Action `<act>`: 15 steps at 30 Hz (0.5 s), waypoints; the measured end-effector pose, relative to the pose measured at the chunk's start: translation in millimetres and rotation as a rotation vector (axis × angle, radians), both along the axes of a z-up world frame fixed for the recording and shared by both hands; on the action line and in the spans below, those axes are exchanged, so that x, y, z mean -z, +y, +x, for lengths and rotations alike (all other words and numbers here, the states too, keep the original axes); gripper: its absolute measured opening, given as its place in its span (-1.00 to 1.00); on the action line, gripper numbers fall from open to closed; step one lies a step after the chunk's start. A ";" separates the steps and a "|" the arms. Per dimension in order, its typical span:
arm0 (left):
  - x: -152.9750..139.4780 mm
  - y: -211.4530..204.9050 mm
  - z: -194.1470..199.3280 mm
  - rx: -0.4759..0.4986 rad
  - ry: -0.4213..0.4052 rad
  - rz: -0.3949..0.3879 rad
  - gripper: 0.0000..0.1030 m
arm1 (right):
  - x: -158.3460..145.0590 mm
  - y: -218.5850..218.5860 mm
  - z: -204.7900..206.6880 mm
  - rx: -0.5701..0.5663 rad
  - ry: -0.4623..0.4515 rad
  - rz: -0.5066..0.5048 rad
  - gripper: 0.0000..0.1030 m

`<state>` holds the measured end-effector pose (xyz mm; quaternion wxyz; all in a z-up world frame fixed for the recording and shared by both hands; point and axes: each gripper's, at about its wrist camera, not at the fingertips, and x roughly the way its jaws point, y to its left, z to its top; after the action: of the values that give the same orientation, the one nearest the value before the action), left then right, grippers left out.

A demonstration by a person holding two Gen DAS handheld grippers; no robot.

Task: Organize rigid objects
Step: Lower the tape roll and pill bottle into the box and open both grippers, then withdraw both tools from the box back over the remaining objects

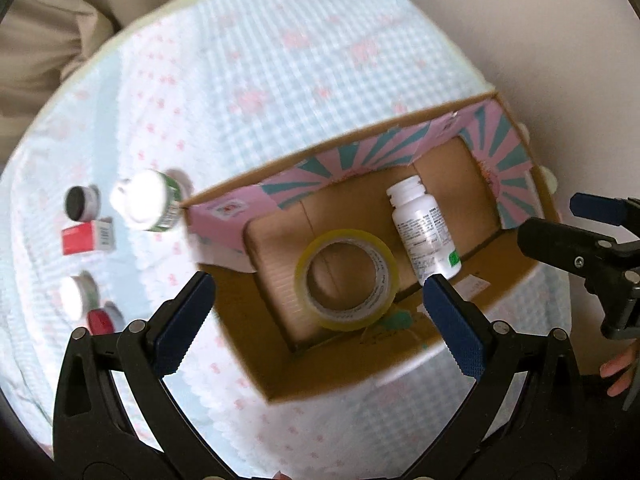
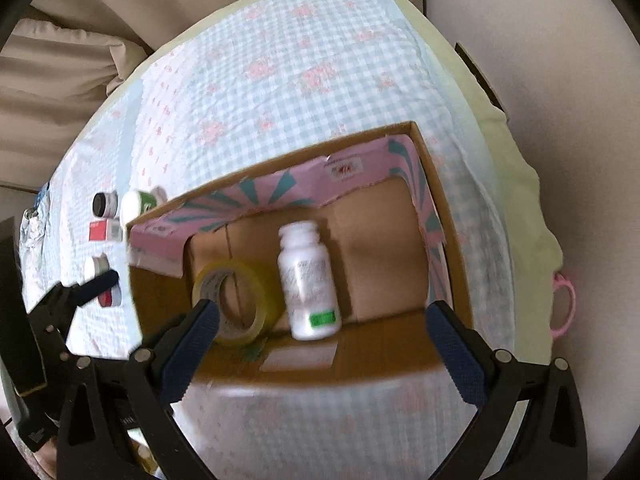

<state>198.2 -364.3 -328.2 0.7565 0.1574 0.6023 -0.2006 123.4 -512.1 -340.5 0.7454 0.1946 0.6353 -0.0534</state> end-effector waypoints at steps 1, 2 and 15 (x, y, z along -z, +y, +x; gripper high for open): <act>-8.8 6.4 -3.3 -0.002 -0.016 -0.008 1.00 | -8.8 4.0 -3.8 -0.001 -0.012 -0.004 1.00; -14.2 11.1 -4.4 -0.005 -0.032 -0.014 1.00 | -18.4 7.9 -7.8 -0.003 -0.031 -0.010 1.00; -108.2 158.0 -38.1 -0.149 -0.147 -0.118 1.00 | -122.8 99.7 -35.4 -0.103 -0.191 -0.159 1.00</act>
<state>160.1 -206.3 -220.0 0.8194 0.0815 0.5422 -0.1670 88.0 -412.4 -217.7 0.8175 0.1061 0.5641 -0.0467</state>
